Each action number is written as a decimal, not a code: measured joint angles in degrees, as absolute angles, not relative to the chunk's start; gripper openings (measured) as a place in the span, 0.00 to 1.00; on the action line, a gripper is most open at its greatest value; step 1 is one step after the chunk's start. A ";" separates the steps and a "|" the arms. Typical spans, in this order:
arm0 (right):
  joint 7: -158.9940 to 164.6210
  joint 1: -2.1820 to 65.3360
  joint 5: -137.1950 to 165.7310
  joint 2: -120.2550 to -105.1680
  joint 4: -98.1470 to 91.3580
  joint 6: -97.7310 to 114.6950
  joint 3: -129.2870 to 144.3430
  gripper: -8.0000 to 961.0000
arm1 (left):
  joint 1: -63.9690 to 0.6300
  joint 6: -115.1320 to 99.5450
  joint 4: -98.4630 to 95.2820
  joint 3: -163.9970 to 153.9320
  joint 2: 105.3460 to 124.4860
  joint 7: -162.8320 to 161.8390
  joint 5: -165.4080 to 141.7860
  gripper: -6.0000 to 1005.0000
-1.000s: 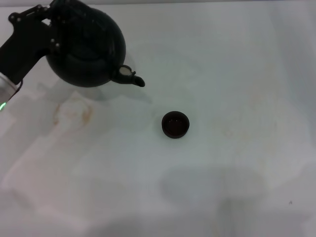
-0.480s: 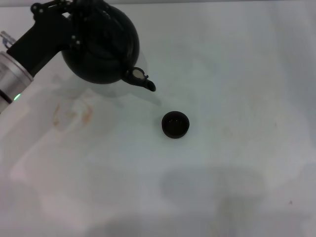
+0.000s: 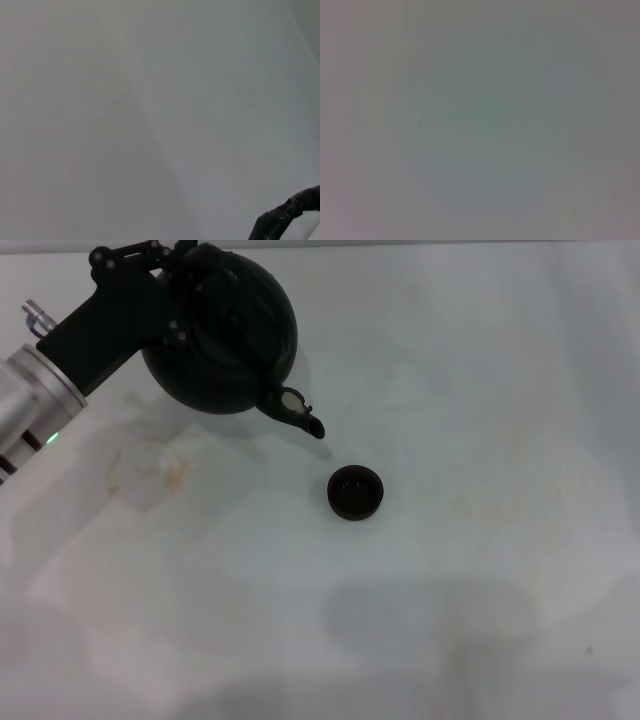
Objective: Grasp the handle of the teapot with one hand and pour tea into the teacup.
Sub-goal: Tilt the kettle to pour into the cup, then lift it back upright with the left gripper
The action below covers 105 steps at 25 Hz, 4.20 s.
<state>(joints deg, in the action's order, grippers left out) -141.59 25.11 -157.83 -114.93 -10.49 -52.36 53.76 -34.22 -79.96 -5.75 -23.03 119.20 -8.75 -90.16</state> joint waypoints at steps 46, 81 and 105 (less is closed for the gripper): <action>-138.34 25.08 -157.53 -115.31 -9.07 -55.92 53.65 0.90 | -35.60 -78.56 1.05 -23.03 119.53 -0.08 -90.43 0.12; -138.80 25.23 -157.67 -115.06 -9.67 -54.47 52.64 0.90 | -37.53 -75.47 3.19 -23.02 119.53 7.30 -92.50 0.12; -138.87 25.23 -157.67 -114.96 -9.75 -52.51 52.64 0.90 | -36.84 -75.59 8.40 -18.70 119.62 6.66 -91.21 0.15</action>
